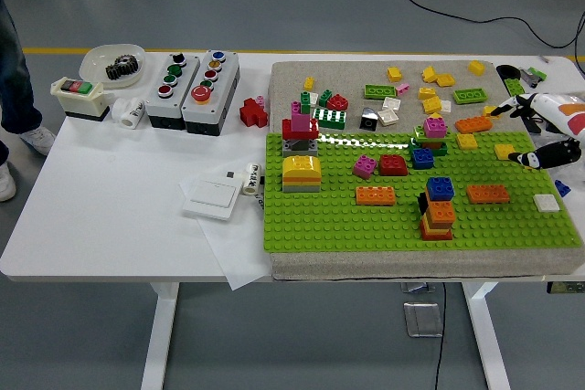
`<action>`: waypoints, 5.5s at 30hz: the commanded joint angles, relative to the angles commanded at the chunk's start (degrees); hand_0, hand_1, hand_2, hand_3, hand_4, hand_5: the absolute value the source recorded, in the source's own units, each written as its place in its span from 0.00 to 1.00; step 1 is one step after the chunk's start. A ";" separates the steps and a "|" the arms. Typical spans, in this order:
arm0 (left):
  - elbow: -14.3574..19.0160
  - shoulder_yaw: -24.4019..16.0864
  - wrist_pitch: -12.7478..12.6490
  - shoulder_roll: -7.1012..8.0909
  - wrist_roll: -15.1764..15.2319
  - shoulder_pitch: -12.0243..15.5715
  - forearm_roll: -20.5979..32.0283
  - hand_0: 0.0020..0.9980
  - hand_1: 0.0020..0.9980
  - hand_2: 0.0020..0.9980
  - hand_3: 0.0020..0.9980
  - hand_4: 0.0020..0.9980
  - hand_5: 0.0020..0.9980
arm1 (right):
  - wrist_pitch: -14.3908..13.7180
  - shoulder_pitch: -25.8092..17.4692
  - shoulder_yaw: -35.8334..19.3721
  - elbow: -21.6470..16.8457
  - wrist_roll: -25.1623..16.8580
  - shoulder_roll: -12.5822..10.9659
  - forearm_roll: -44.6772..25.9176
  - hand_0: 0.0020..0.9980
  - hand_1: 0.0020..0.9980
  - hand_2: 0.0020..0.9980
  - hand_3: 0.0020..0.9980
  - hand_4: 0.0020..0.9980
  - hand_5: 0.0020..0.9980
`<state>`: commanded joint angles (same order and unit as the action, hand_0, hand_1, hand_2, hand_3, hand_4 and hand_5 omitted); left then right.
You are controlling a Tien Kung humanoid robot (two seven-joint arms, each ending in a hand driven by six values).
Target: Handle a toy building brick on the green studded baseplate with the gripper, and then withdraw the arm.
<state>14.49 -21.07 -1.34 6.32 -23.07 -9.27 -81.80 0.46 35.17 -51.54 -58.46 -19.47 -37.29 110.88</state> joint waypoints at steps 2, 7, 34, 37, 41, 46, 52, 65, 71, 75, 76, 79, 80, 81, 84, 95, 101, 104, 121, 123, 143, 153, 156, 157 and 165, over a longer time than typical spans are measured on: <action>-0.01 0.13 0.00 0.03 0.04 -0.03 0.17 0.43 0.48 0.53 0.60 0.62 0.76 | 0.34 -0.05 0.55 -0.10 0.07 0.06 2.98 0.69 0.67 0.74 0.72 0.92 0.07; -0.03 0.68 -0.13 0.08 0.18 -0.27 0.94 0.43 0.48 0.53 0.60 0.62 0.76 | 1.62 -0.22 1.85 -0.11 0.39 0.39 14.52 0.69 0.67 0.74 0.72 0.92 0.07; 0.00 1.38 -0.25 0.06 0.35 -0.80 1.75 0.42 0.47 0.52 0.60 0.62 0.76 | 5.00 1.64 5.22 2.80 2.72 3.80 6.57 0.67 0.65 0.71 0.76 0.97 0.17; 0.00 1.43 -0.21 0.07 0.35 -0.79 1.79 0.42 0.47 0.52 0.60 0.62 0.76 | 5.07 2.06 5.49 3.65 3.19 4.36 4.42 0.67 0.65 0.71 0.76 0.97 0.17; 0.02 1.73 -0.22 0.11 0.40 -0.84 2.07 0.42 0.47 0.52 0.60 0.62 0.76 | 5.29 2.60 5.77 4.72 3.46 4.88 3.02 0.67 0.64 0.70 0.74 0.96 0.20; 0.16 3.25 -0.86 0.22 0.43 -1.04 3.59 0.42 0.47 0.52 0.60 0.62 0.76 | 5.34 3.29 5.90 6.04 3.63 5.21 2.09 0.66 0.64 0.70 0.73 0.96 0.20; 0.20 3.85 -1.31 0.25 0.39 -1.35 4.25 0.42 0.47 0.52 0.60 0.63 0.76 | 4.94 4.19 6.76 7.84 3.40 5.76 0.81 0.66 0.63 0.70 0.71 0.94 0.23; 0.17 3.32 -1.16 0.14 0.25 -1.25 3.66 0.42 0.46 0.52 0.60 0.62 0.76 | 3.94 4.95 8.77 11.43 3.09 7.57 0.64 0.63 0.60 0.66 0.67 0.91 0.23; 0.18 3.20 -1.15 0.10 0.21 -1.22 3.47 0.42 0.46 0.52 0.60 0.63 0.76 | 3.45 5.00 8.88 12.37 2.98 7.94 0.57 0.60 0.57 0.63 0.63 0.87 0.25; 0.17 3.05 -1.13 0.08 0.20 -1.22 3.27 0.42 0.46 0.52 0.60 0.63 0.76 | 3.36 4.81 8.65 12.44 2.98 8.05 0.86 0.57 0.55 0.60 0.60 0.84 0.25; 0.17 3.05 -1.14 0.08 0.19 -1.22 3.28 0.42 0.46 0.52 0.60 0.63 0.76 | 3.35 4.80 8.64 12.44 2.98 8.06 0.87 0.57 0.55 0.60 0.60 0.84 0.25; 0.18 3.00 -1.10 0.07 0.18 -1.17 3.17 0.42 0.46 0.52 0.60 0.63 0.76 | 3.28 4.62 8.54 12.50 3.00 8.16 1.14 0.57 0.55 0.60 0.60 0.84 0.25; 0.18 2.97 -1.09 0.06 0.17 -1.16 3.13 0.42 0.46 0.52 0.60 0.62 0.75 | 3.26 4.59 8.52 12.49 2.99 8.17 1.19 0.53 0.53 0.58 0.59 0.83 0.25; 0.19 2.94 -1.08 0.05 0.16 -1.13 3.10 0.42 0.46 0.52 0.60 0.62 0.75 | 3.13 4.48 8.48 12.45 2.96 8.21 1.23 0.53 0.53 0.58 0.59 0.83 0.25; 0.20 2.88 -1.01 0.05 0.14 -1.05 2.98 0.42 0.46 0.52 0.60 0.62 0.75 | 2.85 4.26 8.45 12.52 2.88 8.38 1.31 0.53 0.53 0.58 0.59 0.83 0.25; 0.21 2.48 -0.86 0.04 0.04 -0.77 2.38 0.42 0.46 0.52 0.60 0.62 0.75 | 2.73 3.66 8.06 12.55 2.78 8.66 1.50 0.41 0.46 0.53 0.56 0.79 0.26; 0.21 2.45 -0.79 0.07 0.03 -0.71 2.25 0.42 0.46 0.52 0.59 0.62 0.75 | 2.50 3.52 7.80 12.35 2.63 8.61 1.37 0.37 0.44 0.52 0.55 0.78 0.27; 0.22 2.51 -0.83 0.06 0.03 -0.74 2.32 0.42 0.46 0.52 0.59 0.62 0.75 | 2.42 3.55 7.74 12.25 2.61 8.51 1.27 0.37 0.44 0.52 0.55 0.78 0.27; 0.25 2.84 -1.08 0.04 0.05 -0.98 2.72 0.42 0.46 0.52 0.59 0.62 0.75 | 2.13 3.30 7.58 12.43 2.73 8.28 0.91 0.29 0.41 0.50 0.52 0.74 0.31; 0.24 2.82 -1.06 0.03 0.04 -1.02 2.67 0.42 0.46 0.52 0.60 0.62 0.75 | 1.96 3.27 7.59 12.50 2.78 8.27 0.91 0.29 0.40 0.50 0.52 0.74 0.33; 0.22 2.96 -1.10 0.05 0.05 -1.06 2.82 0.42 0.46 0.52 0.60 0.62 0.75 | 1.58 2.92 6.56 12.17 2.75 8.04 0.43 0.25 0.38 0.48 0.51 0.71 0.36; 0.21 2.93 -1.13 0.07 0.04 -1.08 2.76 0.42 0.46 0.52 0.60 0.62 0.75 | 1.79 2.72 5.87 11.28 2.54 7.41 0.15 0.25 0.38 0.48 0.50 0.71 0.37; 0.22 2.91 -1.14 0.05 0.01 -1.08 2.72 0.42 0.46 0.52 0.60 0.62 0.75 | 1.97 2.63 6.07 11.27 2.45 7.50 0.21 0.25 0.38 0.48 0.50 0.71 0.37; 0.22 2.91 -1.16 0.04 0.00 -1.08 2.73 0.42 0.46 0.52 0.60 0.62 0.75 | 1.95 2.59 6.07 11.27 2.40 7.55 0.17 0.25 0.38 0.48 0.50 0.71 0.37; 0.24 2.92 -1.27 0.03 0.03 -1.11 2.73 0.42 0.46 0.52 0.60 0.62 0.75 | 0.44 2.02 5.02 9.69 1.02 7.32 0.62 0.31 0.42 0.52 0.54 0.71 0.33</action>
<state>14.73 -18.15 -2.62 6.36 -23.04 -10.37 -79.06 0.90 37.19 -46.52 -48.77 -18.45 -29.96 111.50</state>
